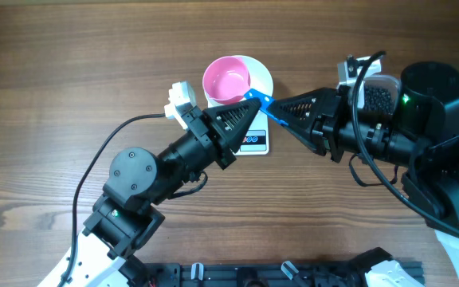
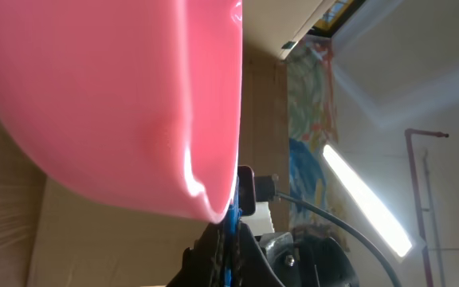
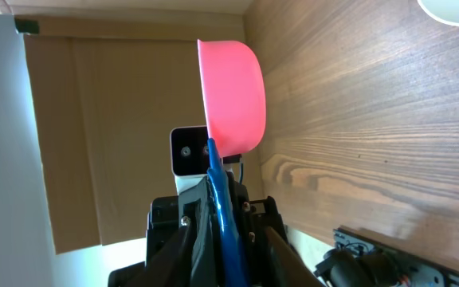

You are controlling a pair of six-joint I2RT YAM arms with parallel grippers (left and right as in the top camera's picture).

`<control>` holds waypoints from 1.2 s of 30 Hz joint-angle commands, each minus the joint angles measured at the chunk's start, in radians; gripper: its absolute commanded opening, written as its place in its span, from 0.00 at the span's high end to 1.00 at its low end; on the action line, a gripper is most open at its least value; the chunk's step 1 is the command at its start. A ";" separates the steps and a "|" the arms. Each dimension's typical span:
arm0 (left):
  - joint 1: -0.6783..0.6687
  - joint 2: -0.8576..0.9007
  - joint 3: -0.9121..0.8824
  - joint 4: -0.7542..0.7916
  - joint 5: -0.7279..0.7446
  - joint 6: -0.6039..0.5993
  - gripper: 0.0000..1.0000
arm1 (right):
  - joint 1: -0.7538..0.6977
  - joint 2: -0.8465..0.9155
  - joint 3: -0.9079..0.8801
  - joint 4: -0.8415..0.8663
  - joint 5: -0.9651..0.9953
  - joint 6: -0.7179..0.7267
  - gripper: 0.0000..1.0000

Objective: Scoop item into bowl and weigh 150g on scale

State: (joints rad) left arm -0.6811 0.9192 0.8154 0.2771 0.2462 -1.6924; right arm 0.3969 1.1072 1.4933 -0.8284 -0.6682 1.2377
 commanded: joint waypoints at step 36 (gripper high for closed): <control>0.005 0.007 0.004 0.048 -0.019 0.008 0.96 | 0.005 0.002 0.019 0.055 -0.019 0.048 0.69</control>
State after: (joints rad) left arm -0.6811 0.9199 0.8154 0.3183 0.2317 -1.6920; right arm 0.3969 1.1072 1.4937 -0.7773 -0.6727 1.2720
